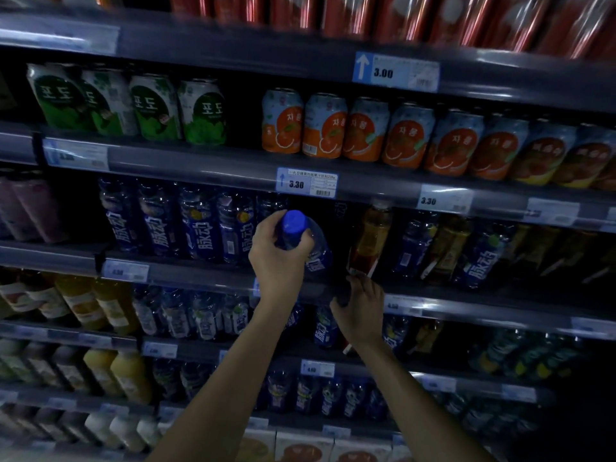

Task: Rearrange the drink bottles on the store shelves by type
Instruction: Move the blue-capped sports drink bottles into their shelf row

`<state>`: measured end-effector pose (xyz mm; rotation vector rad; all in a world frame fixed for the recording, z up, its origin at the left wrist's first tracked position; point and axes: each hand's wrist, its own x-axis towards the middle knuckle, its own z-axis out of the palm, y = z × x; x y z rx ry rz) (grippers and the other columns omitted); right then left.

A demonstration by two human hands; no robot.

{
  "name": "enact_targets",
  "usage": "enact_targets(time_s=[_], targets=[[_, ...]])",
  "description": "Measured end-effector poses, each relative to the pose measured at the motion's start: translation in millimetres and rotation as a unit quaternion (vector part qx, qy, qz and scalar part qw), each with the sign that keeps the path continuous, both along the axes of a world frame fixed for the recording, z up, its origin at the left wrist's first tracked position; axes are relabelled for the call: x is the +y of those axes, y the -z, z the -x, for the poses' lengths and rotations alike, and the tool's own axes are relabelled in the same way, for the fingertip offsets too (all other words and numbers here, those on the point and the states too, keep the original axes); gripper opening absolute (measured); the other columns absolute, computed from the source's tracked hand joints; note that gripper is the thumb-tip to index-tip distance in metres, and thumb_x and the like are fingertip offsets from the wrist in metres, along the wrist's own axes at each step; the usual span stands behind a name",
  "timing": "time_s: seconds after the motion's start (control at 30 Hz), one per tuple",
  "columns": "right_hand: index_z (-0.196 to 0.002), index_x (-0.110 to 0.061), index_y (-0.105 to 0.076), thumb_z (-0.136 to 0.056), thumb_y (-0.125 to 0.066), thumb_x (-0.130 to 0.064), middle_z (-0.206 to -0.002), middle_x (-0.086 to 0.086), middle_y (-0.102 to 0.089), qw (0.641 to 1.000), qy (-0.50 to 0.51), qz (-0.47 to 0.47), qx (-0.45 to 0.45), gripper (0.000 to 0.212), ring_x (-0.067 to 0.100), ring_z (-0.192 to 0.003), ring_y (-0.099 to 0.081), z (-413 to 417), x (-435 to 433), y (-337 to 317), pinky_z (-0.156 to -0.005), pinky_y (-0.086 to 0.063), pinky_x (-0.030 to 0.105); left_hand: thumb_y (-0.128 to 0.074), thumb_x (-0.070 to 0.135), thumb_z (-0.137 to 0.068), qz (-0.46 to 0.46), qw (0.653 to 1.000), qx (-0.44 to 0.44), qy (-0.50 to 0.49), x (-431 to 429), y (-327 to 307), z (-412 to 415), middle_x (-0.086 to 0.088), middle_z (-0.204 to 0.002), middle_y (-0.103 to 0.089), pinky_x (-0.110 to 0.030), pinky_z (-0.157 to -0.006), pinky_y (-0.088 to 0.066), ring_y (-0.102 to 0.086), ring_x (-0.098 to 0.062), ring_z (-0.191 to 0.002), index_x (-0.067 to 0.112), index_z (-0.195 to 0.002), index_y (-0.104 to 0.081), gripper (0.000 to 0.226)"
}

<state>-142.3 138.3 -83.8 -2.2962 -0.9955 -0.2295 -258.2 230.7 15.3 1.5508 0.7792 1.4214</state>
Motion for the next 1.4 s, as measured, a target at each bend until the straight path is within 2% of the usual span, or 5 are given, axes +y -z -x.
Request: enact_targets(time_s=[0.47,0.63,0.77,0.9,1.4], targets=[[-0.122,-0.003,-0.059,-0.076,-0.068,-0.02,-0.123,0.015,-0.058,1.0,-0.012,-0.017,-0.017,0.049,0.035,-0.119,-0.046,-1,-2,5,-0.104,-0.034,0.047,-0.068,0.052,-0.073,0.055,0.997,-0.018,0.059,8,13,-27,0.007,-0.11,-0.066,-0.038,-0.09,-0.052,-0.062,-0.011,-0.101,0.028,-0.124,-0.06,0.057],[-0.128,-0.007,-0.055,-0.078,-0.064,-0.022,-0.131,0.012,-0.054,1.0,-0.022,-0.008,-0.021,0.053,0.032,-0.123,-0.044,-2,-2,5,-0.106,-0.032,0.045,-0.071,0.054,-0.071,0.069,0.995,-0.022,0.071,11,14,-40,0.029,-0.11,-0.063,-0.031,-0.088,-0.054,-0.061,0.005,-0.1,0.044,-0.124,-0.054,0.056],[-0.129,-0.006,-0.055,-0.078,-0.067,-0.022,-0.124,0.013,-0.057,0.999,-0.022,-0.006,-0.025,0.055,0.033,-0.12,-0.046,-3,-2,5,-0.105,-0.033,0.045,-0.071,0.053,-0.073,0.033,0.997,-0.001,0.076,11,14,-47,0.053,-0.097,-0.05,-0.005,-0.075,-0.043,-0.05,0.023,-0.095,0.056,-0.116,-0.049,0.049],[-0.131,-0.007,-0.054,-0.079,-0.068,-0.025,-0.124,0.013,-0.056,0.999,-0.027,0.012,-0.037,0.057,0.033,-0.121,-0.045,-5,-3,7,-0.106,-0.032,0.045,-0.077,0.034,-0.076,0.028,0.996,-0.003,0.088,16,25,-58,0.038,-0.112,-0.045,0.002,-0.082,-0.036,-0.042,0.027,-0.104,0.025,-0.138,-0.044,0.071],[-0.124,-0.004,-0.057,-0.076,-0.071,-0.021,-0.125,0.012,-0.056,0.998,-0.034,-0.021,-0.055,0.053,0.032,-0.119,-0.045,-8,-2,11,-0.104,-0.035,0.047,-0.079,0.042,-0.072,0.046,0.993,0.082,0.077,40,33,-76,0.006,-0.112,-0.058,-0.024,-0.086,-0.045,-0.054,-0.01,-0.106,0.018,-0.135,-0.047,0.074]])
